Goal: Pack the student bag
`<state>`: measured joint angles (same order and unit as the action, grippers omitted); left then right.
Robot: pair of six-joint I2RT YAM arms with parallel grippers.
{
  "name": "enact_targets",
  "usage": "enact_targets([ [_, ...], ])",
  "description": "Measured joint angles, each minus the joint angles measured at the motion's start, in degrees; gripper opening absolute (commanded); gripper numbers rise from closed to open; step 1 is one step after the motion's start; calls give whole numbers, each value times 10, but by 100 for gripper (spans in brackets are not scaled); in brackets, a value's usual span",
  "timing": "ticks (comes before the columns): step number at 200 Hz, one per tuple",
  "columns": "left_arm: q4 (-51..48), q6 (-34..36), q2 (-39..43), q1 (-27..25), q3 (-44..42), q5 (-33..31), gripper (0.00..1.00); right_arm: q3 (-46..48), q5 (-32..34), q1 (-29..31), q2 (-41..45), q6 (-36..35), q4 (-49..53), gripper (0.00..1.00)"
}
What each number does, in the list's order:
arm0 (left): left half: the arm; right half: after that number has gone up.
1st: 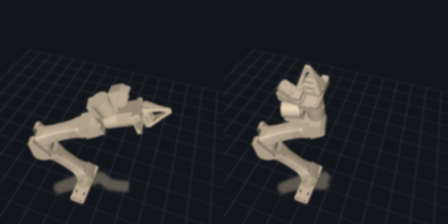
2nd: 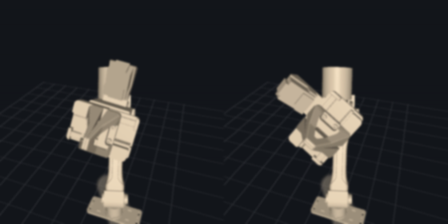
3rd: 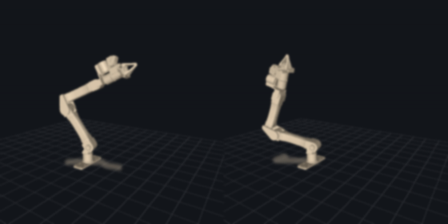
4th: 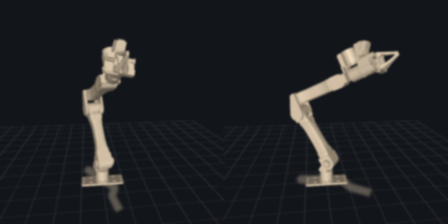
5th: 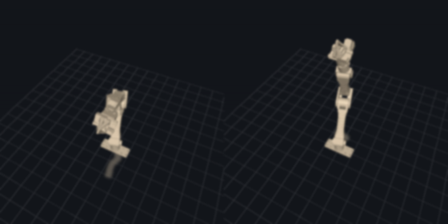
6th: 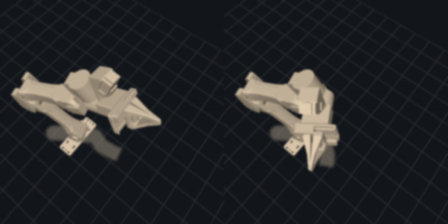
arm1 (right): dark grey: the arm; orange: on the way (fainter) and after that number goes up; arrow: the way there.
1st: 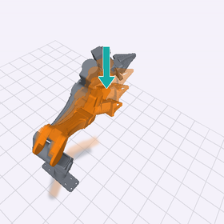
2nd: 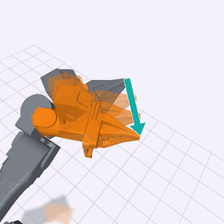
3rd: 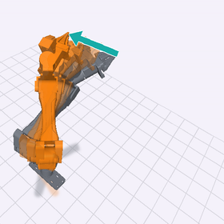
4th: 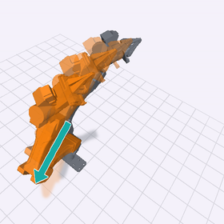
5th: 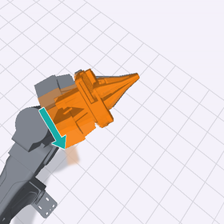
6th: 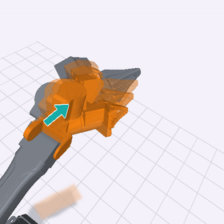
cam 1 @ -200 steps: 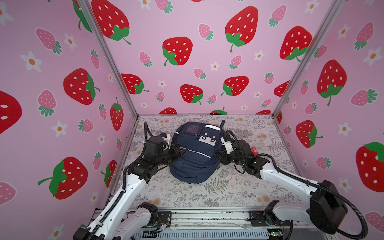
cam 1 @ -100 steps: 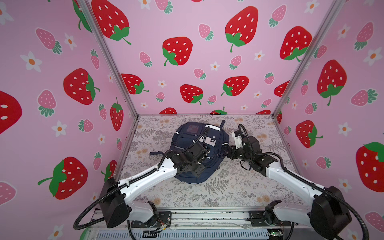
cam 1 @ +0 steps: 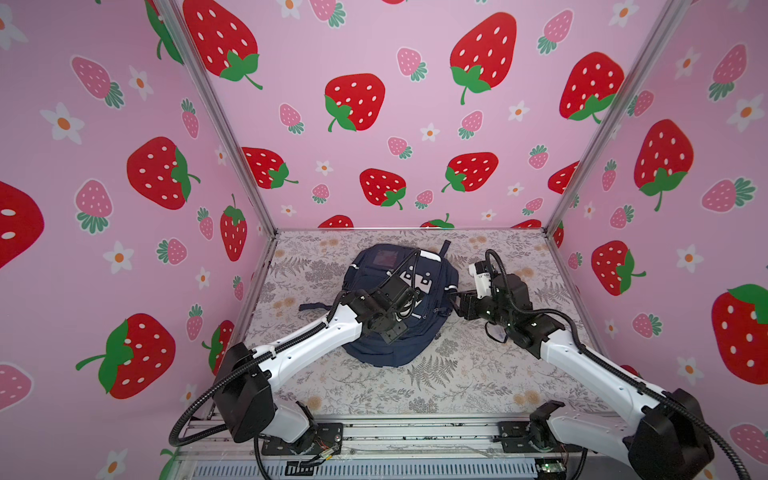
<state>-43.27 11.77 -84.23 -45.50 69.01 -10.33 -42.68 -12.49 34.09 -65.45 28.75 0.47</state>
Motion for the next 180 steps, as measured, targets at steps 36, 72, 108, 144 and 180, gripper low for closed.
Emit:
enact_targets([
  [36, 14, 9, -33, 23, 0, 4, 53, 7, -10, -1, 0, 2, 0, 58],
  [72, 14, 20, -38, 33, -1, 26, 54, 7, -24, -4, 0, 5, 0, 58],
  [108, 16, 30, -29, 49, -4, 40, 57, 7, -40, -6, 0, 15, 0, 58],
  [144, 22, 34, -17, 51, -39, 38, 57, 7, -57, -6, 0, 27, 5, 59],
  [180, 24, 34, -31, 52, -39, 32, 54, -12, -83, -6, 0, 38, 23, 60],
])
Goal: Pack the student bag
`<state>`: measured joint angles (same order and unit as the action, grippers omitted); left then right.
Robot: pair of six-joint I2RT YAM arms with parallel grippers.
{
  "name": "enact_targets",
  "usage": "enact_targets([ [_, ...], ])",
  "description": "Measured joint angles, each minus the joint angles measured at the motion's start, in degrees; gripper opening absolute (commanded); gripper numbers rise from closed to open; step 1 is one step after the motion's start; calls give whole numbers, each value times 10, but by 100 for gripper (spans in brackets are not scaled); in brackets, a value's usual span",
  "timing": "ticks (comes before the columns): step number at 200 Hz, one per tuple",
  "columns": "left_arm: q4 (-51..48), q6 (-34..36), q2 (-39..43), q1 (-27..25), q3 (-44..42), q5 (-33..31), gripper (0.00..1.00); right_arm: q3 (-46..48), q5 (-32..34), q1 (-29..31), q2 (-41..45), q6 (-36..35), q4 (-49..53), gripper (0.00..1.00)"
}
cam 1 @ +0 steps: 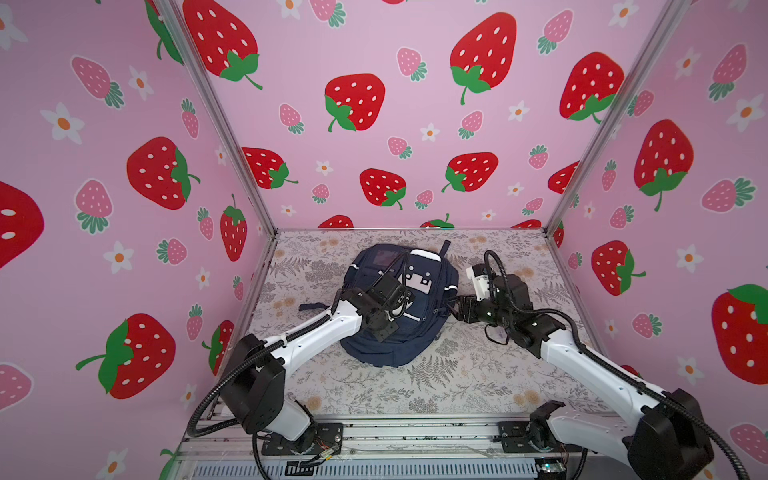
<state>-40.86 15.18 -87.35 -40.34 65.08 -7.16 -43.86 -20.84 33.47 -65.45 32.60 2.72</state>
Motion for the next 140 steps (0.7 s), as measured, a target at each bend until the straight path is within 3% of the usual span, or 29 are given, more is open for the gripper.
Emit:
enact_targets([
  [37, 20, -7, -3, 2, 1, -25, 25, -15, -31, 0, -5, 6, -1, 58],
  [53, 25, -16, -3, 2, 5, -43, 0, -15, -43, 0, -19, 7, -4, 57],
  [99, 37, -20, 3, 2, 31, -63, 0, -14, -118, -3, -76, 6, -61, 59],
  [140, 38, -33, 39, 6, 31, -36, 0, -16, -194, -15, -151, 4, -111, 60],
])
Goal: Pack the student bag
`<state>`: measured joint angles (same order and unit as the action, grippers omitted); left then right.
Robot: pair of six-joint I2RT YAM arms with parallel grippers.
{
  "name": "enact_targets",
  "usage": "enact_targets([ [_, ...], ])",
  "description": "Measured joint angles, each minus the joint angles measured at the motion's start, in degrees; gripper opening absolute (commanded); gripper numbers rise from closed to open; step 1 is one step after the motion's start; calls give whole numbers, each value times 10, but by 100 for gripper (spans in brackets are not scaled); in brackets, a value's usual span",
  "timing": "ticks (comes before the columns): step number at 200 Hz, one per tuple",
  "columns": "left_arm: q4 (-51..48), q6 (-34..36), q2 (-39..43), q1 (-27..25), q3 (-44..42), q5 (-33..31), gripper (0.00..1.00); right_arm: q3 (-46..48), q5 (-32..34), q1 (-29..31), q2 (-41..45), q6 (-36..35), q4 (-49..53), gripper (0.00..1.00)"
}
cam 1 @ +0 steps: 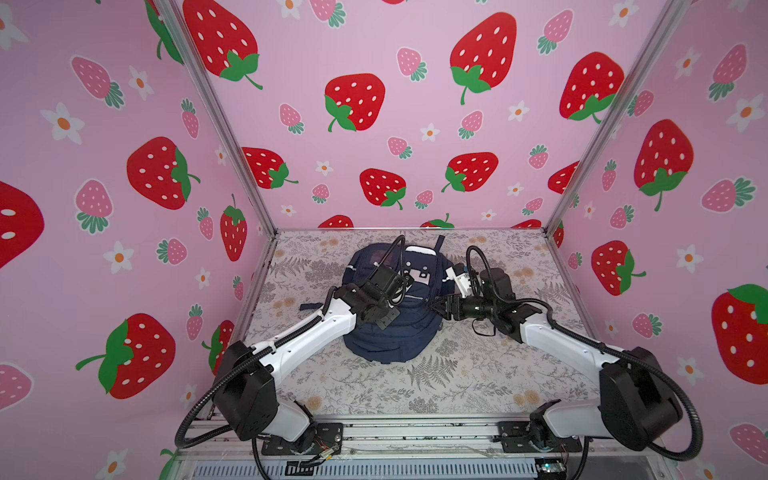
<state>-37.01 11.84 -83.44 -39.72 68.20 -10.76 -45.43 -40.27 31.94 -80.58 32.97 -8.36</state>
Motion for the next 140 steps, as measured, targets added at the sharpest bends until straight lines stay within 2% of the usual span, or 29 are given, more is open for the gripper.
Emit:
enact_targets([
  [29, -5, -1, 16, 2, 0, 28, 0, -10, -38, -35, -40, -2, -17, 67],
  [89, 11, -19, 25, 15, -15, 76, 0, -87, -99, -69, -117, -25, -47, 67],
  [140, 46, -49, 43, 23, -41, 114, 0, -94, -139, -83, -170, -26, -62, 68],
])
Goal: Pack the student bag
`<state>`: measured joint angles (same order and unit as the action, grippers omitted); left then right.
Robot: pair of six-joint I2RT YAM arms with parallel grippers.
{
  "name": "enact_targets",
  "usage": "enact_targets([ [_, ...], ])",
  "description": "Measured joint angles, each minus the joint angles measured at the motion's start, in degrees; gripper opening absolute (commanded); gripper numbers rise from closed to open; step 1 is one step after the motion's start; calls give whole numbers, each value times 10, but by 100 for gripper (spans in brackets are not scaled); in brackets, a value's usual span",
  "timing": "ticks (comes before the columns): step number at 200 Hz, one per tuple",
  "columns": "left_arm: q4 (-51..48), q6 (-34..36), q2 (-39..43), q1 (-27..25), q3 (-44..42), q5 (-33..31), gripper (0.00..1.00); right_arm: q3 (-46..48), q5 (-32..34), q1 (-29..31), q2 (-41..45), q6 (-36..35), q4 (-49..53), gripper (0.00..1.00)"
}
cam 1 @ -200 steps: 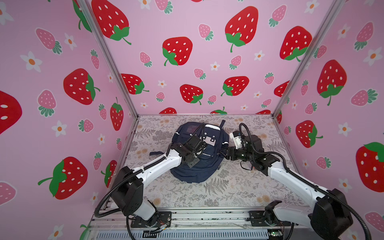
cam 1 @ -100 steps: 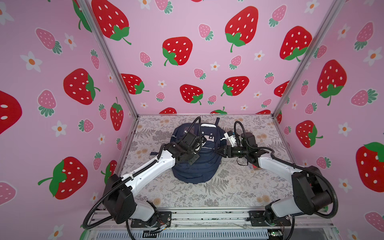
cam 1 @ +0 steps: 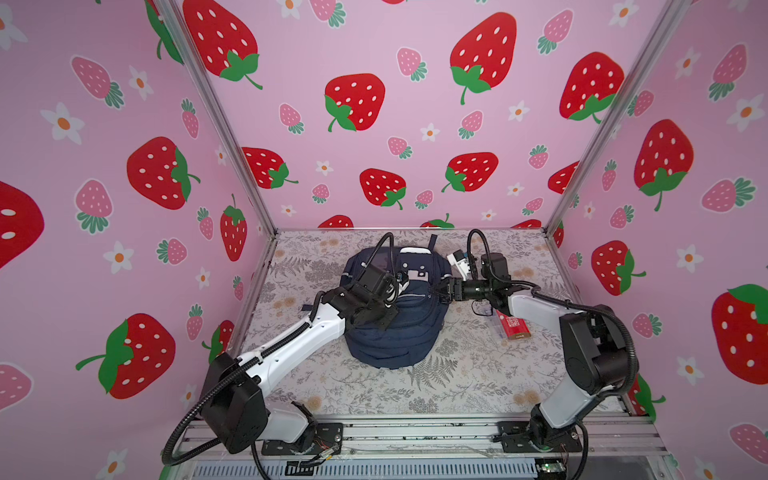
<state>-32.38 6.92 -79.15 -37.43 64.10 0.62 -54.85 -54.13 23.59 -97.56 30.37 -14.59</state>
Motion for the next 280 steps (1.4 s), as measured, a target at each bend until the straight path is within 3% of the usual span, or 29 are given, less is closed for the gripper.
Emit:
enact_targets([
  [91, 34, -37, 13, 8, -24, 64, 0, 13, -75, 0, -24, 58, -106, 65],
  [185, 45, -68, 7, 28, -28, 57, 0, 57, -78, 16, 9, 84, -137, 52],
  [221, 51, -72, 3, 31, -29, 42, 0, 58, -73, 33, 27, 82, -116, 34],
  [280, 69, -78, 4, 34, -44, 38, 0, 31, -48, 53, 30, 51, -44, 14],
])
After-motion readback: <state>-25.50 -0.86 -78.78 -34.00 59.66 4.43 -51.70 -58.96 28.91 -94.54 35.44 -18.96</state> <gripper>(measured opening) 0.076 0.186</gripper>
